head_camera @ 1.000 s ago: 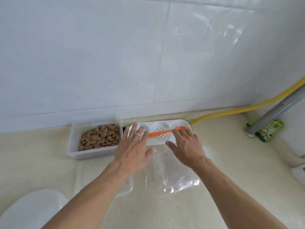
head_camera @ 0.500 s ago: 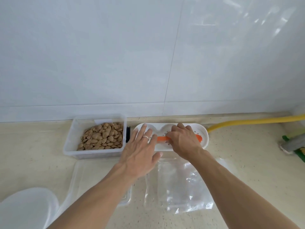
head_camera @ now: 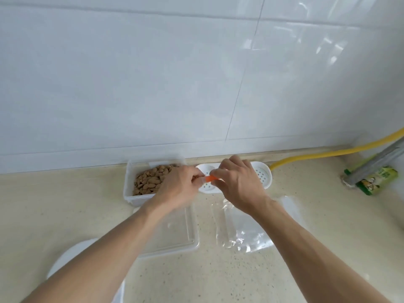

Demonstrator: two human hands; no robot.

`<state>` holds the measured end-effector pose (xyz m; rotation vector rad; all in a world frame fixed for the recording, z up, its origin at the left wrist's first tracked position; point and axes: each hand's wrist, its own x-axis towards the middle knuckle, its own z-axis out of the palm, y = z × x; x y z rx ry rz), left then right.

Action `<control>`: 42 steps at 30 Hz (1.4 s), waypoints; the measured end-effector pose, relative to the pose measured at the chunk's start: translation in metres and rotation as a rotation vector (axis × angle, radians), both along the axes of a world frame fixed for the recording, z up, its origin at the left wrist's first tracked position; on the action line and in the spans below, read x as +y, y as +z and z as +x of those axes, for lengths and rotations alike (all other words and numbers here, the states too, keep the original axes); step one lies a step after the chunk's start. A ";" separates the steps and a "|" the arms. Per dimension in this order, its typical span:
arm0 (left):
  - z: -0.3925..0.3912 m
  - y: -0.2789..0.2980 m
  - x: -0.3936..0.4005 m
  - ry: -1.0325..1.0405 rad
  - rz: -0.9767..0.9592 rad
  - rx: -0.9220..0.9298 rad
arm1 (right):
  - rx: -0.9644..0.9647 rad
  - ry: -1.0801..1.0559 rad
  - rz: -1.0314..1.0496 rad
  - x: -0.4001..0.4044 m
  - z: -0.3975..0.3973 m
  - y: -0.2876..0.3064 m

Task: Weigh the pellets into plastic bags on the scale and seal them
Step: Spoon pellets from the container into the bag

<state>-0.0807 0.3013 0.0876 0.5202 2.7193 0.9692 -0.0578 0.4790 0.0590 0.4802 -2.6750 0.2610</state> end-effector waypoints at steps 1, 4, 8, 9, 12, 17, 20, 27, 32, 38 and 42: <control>0.004 0.006 -0.010 0.011 0.028 -0.022 | 0.027 -0.042 -0.009 -0.010 0.008 0.006; 0.019 0.020 -0.046 0.051 0.110 -0.052 | 0.082 -0.222 -0.127 -0.052 0.034 0.023; 0.038 0.031 -0.106 0.132 0.224 -0.069 | 0.028 -0.444 -0.445 -0.124 0.067 0.036; 0.042 0.032 -0.118 0.156 0.259 -0.077 | -0.066 -0.484 -0.578 -0.140 0.071 0.038; 0.055 0.031 -0.154 0.186 0.343 -0.141 | -0.402 -0.567 -0.937 -0.182 0.077 0.041; 0.070 0.016 -0.199 0.090 0.365 -0.273 | -0.599 -0.510 -1.515 -0.230 0.085 0.035; 0.076 -0.002 -0.219 0.074 0.271 -0.232 | -0.599 -0.538 -1.688 -0.232 0.090 0.028; 0.072 -0.038 -0.252 0.049 0.054 -0.042 | -0.712 -0.889 -1.294 -0.216 0.124 -0.022; 0.069 -0.052 -0.248 -0.066 -0.046 0.064 | -0.857 -0.892 -1.243 -0.227 0.132 -0.042; 0.051 -0.052 -0.227 -0.208 -0.239 0.045 | -0.887 -0.716 -1.227 -0.227 0.126 -0.028; 0.049 -0.039 -0.218 -0.232 -0.055 -0.130 | -0.821 -0.611 -1.292 -0.219 0.116 -0.001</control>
